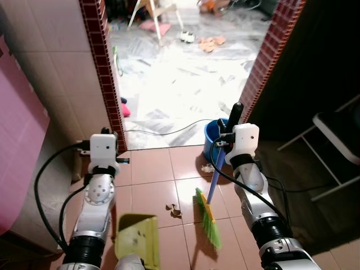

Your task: Sweep floor

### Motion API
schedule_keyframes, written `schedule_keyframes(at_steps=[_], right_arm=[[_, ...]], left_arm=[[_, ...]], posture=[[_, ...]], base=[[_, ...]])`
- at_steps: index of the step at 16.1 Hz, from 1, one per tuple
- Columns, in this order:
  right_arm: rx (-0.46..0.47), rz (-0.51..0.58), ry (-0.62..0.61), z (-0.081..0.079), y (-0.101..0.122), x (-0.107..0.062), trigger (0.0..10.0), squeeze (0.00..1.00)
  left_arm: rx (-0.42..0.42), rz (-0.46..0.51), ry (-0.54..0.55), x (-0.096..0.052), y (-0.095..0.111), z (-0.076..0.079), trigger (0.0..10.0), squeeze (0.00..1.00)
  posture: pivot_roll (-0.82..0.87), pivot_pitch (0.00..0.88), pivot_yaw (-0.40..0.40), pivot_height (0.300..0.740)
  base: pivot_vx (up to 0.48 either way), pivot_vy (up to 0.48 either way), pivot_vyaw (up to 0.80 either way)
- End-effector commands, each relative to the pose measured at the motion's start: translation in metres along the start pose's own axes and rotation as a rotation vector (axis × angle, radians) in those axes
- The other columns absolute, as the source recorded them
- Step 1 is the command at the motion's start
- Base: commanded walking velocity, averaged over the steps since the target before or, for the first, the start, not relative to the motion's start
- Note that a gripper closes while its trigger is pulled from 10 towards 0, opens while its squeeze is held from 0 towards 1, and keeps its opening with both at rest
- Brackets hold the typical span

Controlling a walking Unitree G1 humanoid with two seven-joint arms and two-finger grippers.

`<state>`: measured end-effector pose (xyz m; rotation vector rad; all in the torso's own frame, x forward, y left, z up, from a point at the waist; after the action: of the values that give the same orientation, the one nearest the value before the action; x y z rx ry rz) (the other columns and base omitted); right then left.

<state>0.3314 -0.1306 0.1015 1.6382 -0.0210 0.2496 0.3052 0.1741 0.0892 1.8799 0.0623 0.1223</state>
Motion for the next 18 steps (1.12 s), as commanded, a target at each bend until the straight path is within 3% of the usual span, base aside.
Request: schedule_keyframes(at_steps=[1, 7, 13, 18], right_arm=[[-0.013, 0.052, -0.001, 0.003, 0.010, 0.005, 10.0, 0.00], [-0.020, 0.062, -0.052, 0.009, 0.007, 0.005, 10.0, 0.00], [-0.031, 0.071, -0.064, 0.013, 0.006, 0.003, 10.0, 0.00], [-0.045, 0.044, -0.062, 0.017, 0.002, -0.004, 10.0, 0.00]], left_arm=[[0.007, 0.071, 0.012, 0.008, 0.014, -0.003, 10.0, 0.00], [0.028, 0.063, -0.028, 0.006, 0.007, 0.003, 10.0, 0.00], [0.020, 0.076, -0.026, 0.007, 0.009, 0.004, 10.0, 0.00], [0.021, 0.059, 0.002, -0.006, 0.008, -0.005, 10.0, 0.00]], posture=[[0.04, 0.000, -0.019, 0.740], [0.02, 0.000, 0.029, 0.740], [0.02, 0.000, 0.027, 0.740], [0.03, 0.000, 0.002, 0.740]], base=[[0.000, 0.000, 0.00], [0.000, 0.000, 0.00], [0.000, 0.000, 0.00], [0.000, 0.000, 0.00]])
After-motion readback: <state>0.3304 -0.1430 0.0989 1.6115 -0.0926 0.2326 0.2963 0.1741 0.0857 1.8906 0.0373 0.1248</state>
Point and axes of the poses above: a point about 5 cm out from each wrist's last joint towards the gripper, its own x axis pointing out of the wrist towards the gripper, its own y axis along the axis of the wrist's last joint, z = x × y, the point moved 1 cm from there along x, pointing out of the wrist towards the gripper, and after that the axes turned 8 degrees about x, right-handed, at the moved point
